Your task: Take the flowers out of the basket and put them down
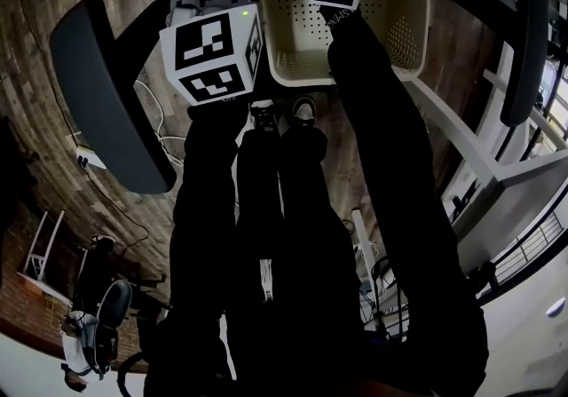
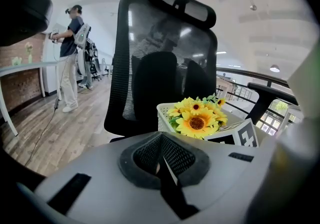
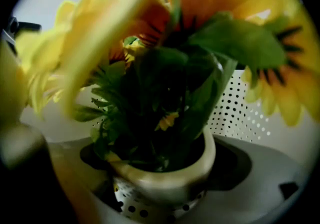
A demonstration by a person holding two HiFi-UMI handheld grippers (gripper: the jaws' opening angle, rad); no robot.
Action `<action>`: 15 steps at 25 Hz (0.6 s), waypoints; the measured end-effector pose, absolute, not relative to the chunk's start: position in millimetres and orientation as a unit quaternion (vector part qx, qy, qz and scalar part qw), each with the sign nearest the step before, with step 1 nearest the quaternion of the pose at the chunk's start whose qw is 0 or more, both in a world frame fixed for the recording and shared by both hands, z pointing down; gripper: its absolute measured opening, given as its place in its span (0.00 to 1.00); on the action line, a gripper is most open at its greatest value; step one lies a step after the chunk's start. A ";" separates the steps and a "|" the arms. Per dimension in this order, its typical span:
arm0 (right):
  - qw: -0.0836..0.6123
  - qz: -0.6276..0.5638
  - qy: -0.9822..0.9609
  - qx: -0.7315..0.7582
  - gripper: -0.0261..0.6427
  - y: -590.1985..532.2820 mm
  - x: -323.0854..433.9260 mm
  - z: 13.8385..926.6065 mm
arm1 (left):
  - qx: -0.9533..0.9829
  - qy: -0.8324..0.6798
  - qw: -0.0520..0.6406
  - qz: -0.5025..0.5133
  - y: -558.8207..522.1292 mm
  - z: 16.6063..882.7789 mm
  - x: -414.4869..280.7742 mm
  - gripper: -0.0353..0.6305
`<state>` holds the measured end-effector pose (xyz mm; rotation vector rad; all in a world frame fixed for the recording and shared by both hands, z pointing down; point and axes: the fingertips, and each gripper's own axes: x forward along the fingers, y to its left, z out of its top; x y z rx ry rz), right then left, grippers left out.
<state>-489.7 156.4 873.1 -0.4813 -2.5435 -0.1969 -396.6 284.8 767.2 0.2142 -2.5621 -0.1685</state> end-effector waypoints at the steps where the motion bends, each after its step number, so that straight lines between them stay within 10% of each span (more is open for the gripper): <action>1: 0.268 -0.073 -0.944 -0.180 0.87 157.4 -488.6 872.3 | 0.078 -0.955 0.279 -0.063 286.4 767.2 -396.0 0.05; 15: 0.297 -0.075 -0.938 -0.164 0.87 160.4 -491.1 887.2 | 0.076 -0.956 0.278 -0.059 288.2 764.2 -390.2 0.05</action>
